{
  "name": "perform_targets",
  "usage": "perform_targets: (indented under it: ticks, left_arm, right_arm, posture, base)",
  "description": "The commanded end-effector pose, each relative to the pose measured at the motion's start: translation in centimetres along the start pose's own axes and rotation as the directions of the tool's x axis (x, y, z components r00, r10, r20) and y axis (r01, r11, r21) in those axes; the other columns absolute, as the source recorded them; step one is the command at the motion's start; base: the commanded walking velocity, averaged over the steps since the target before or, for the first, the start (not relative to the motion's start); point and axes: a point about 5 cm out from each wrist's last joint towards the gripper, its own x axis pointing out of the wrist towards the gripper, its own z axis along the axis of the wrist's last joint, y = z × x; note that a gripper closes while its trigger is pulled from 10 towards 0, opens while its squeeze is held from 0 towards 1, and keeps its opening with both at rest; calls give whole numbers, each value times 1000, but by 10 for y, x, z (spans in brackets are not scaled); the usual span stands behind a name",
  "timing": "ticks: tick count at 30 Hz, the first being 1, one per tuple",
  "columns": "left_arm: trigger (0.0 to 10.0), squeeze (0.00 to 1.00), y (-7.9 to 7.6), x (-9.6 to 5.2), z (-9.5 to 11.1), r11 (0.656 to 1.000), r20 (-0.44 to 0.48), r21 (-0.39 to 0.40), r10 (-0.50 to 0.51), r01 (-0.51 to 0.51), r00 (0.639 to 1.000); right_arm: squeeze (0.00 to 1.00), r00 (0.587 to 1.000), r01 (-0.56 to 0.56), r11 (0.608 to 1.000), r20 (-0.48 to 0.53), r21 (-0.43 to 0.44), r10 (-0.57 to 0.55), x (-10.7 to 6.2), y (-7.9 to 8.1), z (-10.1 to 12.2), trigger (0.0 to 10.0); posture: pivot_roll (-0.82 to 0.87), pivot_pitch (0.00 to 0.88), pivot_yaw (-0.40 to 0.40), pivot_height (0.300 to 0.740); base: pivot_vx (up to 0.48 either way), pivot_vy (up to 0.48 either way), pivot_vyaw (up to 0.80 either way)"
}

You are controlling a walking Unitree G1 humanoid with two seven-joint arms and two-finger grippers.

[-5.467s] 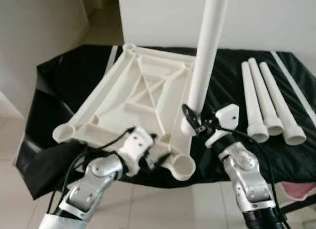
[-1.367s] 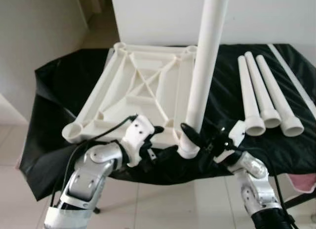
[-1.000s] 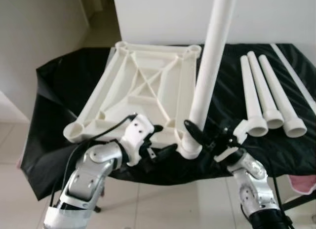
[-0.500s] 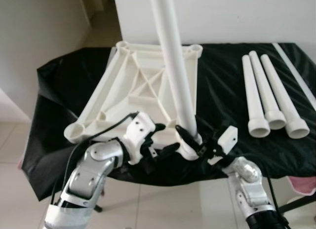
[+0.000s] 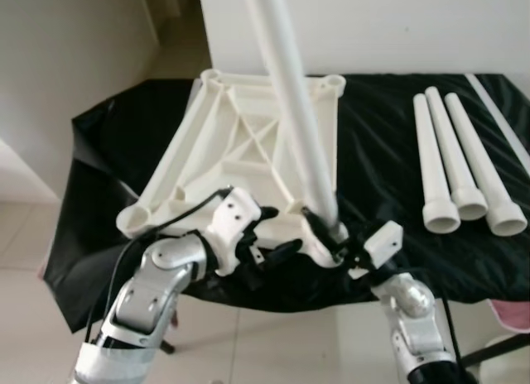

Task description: Building children table

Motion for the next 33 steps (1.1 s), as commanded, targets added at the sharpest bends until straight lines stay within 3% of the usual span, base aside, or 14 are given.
perform_targets:
  ticks: [1,4,7,12,14,21,25,33]
  left_arm:
    - [10000,0,1,1,2,1000,-1,7,18,-18,1000]
    - [10000,0,1,1,2,1000,0,8,16,-16,1000]
    - [10000,0,0,3,2,1000,2,13,5,-5,1000]
    - [10000,0,0,4,2,1000,2,17,-5,5,1000]
    - [10000,0,0,5,3,1000,4,20,-9,9,1000]
    - [10000,0,-2,7,5,1000,15,19,-16,15,1000]
    - [10000,0,-4,9,5,1000,22,20,-23,22,1000]
    - [10000,0,-3,12,7,1000,34,17,-23,22,999]
  right_arm:
    - [0,973,99,994,-215,34,-90,-34,-2,-31,10000]
    - [0,971,118,992,-211,34,-109,-35,-1,-30,10000]
    - [0,957,230,973,-181,-5,-227,-37,0,-27,10000]
    - [0,937,307,951,-166,-31,-307,-38,-1,-27,10000]
    - [0,905,383,922,-174,-65,-388,-41,-3,-30,10000]
    - [0,846,476,872,-208,-115,-490,-47,-13,-36,10000]
    - [0,804,544,823,-182,-161,-567,-48,-26,-35,10000]
    - [0,836,521,849,-146,-90,-528,-34,-30,-25,10000]
  posture:
    - [35,87,88,740]
    - [35,87,88,740]
    - [25,80,96,740]
    - [21,75,97,740]
    - [22,72,96,740]
    - [16,66,94,740]
    - [9,63,93,740]
    - [4,66,91,740]
  base:
    - [0,0,0]
    - [0,0,0]
    - [0,0,0]
    - [0,0,0]
    - [0,0,0]
    - [0,0,0]
    - [0,0,0]
    - [0,0,0]
